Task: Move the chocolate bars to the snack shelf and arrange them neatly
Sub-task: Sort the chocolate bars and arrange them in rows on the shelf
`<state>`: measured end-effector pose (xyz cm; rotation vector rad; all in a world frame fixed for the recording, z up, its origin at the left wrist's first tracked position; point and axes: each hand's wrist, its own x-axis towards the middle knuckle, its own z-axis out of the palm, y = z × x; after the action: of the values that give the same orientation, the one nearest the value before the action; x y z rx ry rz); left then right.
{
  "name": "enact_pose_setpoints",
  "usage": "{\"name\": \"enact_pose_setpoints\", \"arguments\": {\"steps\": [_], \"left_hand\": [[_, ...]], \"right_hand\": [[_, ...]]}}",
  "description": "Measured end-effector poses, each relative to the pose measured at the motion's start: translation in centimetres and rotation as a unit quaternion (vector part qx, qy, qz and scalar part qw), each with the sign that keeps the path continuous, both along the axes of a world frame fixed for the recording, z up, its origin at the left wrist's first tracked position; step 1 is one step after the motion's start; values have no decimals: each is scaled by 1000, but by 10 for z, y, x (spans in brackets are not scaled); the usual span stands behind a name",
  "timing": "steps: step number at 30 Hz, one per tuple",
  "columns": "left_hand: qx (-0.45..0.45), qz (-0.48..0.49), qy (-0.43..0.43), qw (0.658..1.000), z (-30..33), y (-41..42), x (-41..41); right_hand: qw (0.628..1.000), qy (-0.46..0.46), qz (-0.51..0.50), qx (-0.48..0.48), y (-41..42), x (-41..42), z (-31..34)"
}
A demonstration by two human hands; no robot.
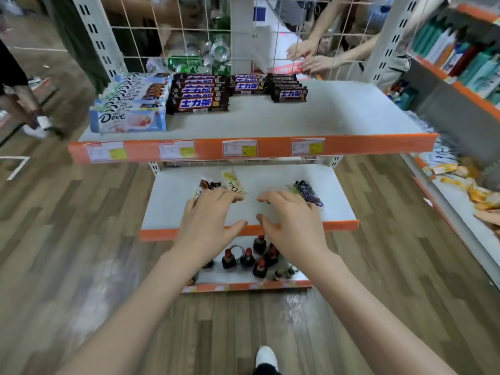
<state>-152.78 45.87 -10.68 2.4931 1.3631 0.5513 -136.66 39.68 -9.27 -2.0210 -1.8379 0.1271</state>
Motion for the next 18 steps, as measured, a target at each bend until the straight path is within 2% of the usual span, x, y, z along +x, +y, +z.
{"name": "enact_pose_setpoints", "arguments": {"steps": [8,18], "left_hand": [[-86,20,-51,995,-47,-9,3],[-149,43,-59,986,-100,8,19]], "right_hand": [[998,18,13,-56,1,6,-47],[994,61,38,-88,22,11,-102]]}}
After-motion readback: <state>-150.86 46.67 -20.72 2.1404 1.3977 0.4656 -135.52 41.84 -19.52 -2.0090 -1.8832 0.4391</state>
